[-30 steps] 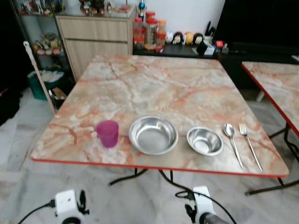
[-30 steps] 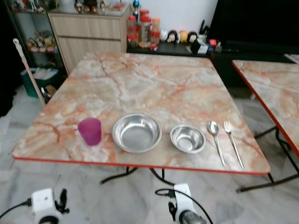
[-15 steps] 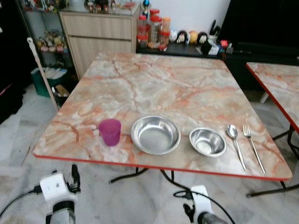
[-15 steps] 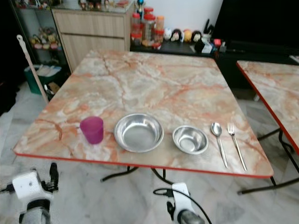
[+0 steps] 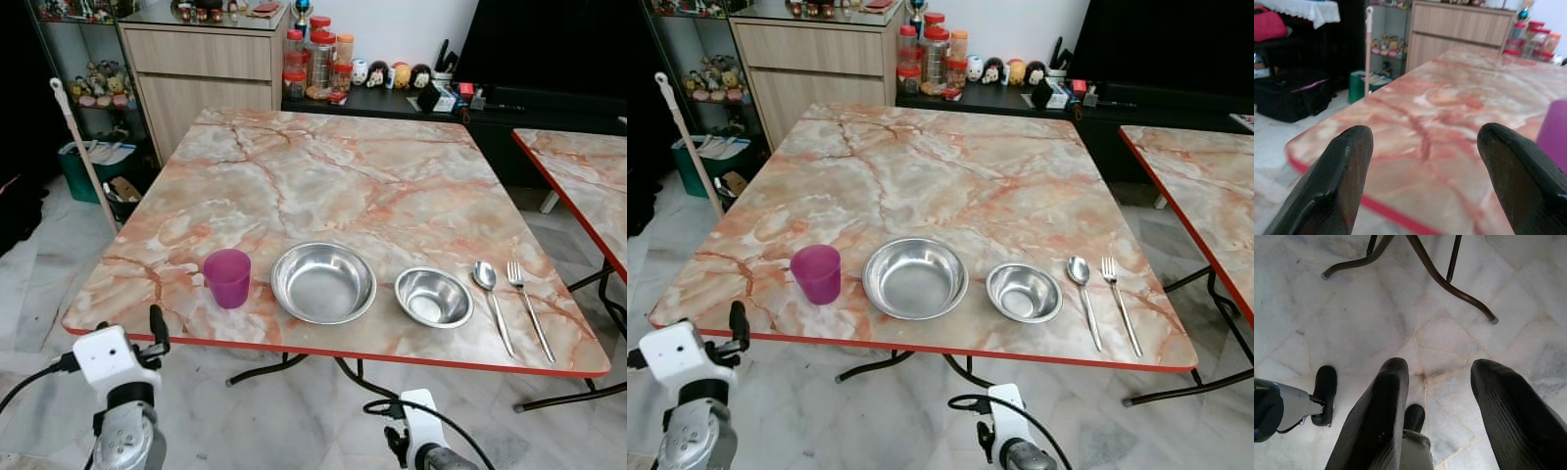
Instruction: Setting the table
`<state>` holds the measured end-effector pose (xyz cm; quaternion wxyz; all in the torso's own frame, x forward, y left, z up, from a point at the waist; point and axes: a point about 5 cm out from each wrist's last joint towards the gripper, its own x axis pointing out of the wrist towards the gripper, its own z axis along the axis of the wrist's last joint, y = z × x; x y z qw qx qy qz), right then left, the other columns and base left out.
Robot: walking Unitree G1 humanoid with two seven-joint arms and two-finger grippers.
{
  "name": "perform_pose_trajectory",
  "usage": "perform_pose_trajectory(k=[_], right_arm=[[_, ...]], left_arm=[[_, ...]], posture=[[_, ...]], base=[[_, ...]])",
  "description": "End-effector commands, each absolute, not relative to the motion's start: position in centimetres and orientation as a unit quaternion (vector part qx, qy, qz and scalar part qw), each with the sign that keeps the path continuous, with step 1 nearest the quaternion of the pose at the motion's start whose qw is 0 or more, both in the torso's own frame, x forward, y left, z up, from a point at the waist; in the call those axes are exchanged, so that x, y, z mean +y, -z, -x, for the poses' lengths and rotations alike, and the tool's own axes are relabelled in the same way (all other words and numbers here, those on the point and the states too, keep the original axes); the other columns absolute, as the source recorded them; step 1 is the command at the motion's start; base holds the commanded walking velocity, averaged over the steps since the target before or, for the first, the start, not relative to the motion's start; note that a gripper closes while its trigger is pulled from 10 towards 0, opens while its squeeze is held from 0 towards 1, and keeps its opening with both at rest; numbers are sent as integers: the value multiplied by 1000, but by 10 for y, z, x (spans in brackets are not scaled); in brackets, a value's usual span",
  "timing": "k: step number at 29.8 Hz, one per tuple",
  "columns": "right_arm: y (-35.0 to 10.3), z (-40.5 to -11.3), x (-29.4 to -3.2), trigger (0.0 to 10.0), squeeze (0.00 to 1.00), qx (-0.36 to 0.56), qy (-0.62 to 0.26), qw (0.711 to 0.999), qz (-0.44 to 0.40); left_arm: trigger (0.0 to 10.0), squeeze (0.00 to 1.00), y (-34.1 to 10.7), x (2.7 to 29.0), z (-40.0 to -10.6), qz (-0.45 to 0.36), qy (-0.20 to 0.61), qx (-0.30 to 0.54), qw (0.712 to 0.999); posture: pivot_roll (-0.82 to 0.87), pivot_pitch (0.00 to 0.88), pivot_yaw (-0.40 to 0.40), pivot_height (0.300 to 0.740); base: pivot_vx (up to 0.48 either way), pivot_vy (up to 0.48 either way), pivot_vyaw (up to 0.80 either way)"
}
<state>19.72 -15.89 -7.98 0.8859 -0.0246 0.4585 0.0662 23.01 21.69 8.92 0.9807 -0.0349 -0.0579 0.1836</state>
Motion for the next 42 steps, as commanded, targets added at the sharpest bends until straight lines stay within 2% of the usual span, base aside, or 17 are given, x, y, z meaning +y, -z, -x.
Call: perform_pose_trajectory(k=[1, 21, 33, 42], right_arm=[[79, -198, -162, 10000, 0, 458, -59, 886, 24], [80, -197, -164, 10000, 0, 458, -58, 887, 26], [80, -196, -164, 10000, 0, 459, -60, 886, 28], [80, -197, -164, 10000, 0, 459, -61, 886, 29]], left_arm=[[10000, 0, -86, 213, -232, 34, -181, -44, 982], [10000, 0, -91, 219, -233, 30, -181, -51, 982], [10000, 0, -92, 215, -236, 34, -167, -50, 984], [10000, 0, -92, 213, -237, 35, -161, -51, 985]], posture=[[159, 0, -69, 740], [149, 0, -69, 740], [156, 0, -74, 740], [158, 0, -75, 740]], base=[[0, 0, 0], [0, -325, 0], [0, 0, 0], [0, -330, 0]])
